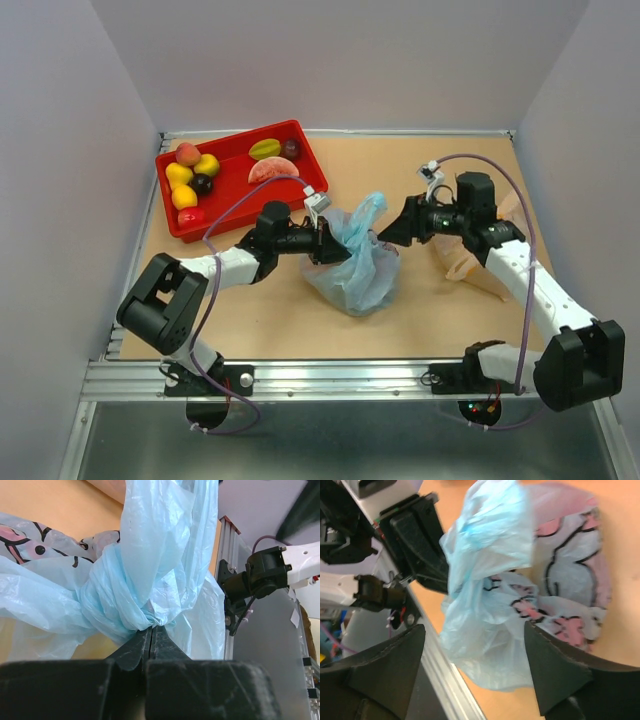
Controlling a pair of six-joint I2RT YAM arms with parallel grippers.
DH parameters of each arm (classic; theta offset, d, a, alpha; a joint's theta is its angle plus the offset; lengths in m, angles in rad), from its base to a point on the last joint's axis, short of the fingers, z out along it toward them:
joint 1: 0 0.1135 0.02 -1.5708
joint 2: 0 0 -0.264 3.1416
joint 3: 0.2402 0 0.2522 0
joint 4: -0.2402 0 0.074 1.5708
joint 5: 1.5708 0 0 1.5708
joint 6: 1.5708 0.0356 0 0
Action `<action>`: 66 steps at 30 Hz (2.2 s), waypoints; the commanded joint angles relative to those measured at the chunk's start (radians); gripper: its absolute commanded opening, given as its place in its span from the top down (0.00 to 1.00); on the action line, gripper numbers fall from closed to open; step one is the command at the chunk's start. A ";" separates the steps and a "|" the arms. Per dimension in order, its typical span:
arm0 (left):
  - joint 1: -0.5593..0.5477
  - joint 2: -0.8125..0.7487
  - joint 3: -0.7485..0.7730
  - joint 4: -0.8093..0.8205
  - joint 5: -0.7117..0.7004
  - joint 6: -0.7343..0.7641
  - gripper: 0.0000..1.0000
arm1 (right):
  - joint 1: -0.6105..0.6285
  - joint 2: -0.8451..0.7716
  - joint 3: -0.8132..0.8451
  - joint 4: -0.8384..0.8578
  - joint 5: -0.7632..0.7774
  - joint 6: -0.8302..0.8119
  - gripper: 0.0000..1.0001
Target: Place the fake fruits into the plastic bag and tie a complex knot
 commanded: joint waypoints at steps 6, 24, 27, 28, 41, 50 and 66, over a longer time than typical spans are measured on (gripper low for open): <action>0.004 0.023 0.013 0.043 -0.006 -0.035 1.00 | -0.130 0.186 0.084 -0.025 -0.078 -0.050 0.50; 0.004 0.095 -0.058 0.507 0.023 -0.390 1.00 | 0.117 0.329 -0.166 0.537 -0.173 0.373 0.03; -0.002 0.124 -0.080 0.612 0.049 -0.490 1.00 | 0.135 0.356 -0.200 0.787 -0.170 0.565 0.02; -0.004 0.126 -0.082 0.620 0.049 -0.494 1.00 | 0.146 0.364 -0.197 0.825 -0.170 0.595 0.02; -0.039 0.218 -0.097 0.927 0.074 -0.661 1.00 | 0.269 0.428 -0.165 0.995 -0.112 0.722 0.00; -0.068 0.256 -0.080 0.787 -0.006 -0.597 1.00 | 0.272 0.433 -0.122 1.018 -0.130 0.672 0.00; -0.032 0.321 0.009 0.881 -0.159 -0.714 1.00 | 0.333 0.396 -0.198 1.089 -0.147 0.693 0.00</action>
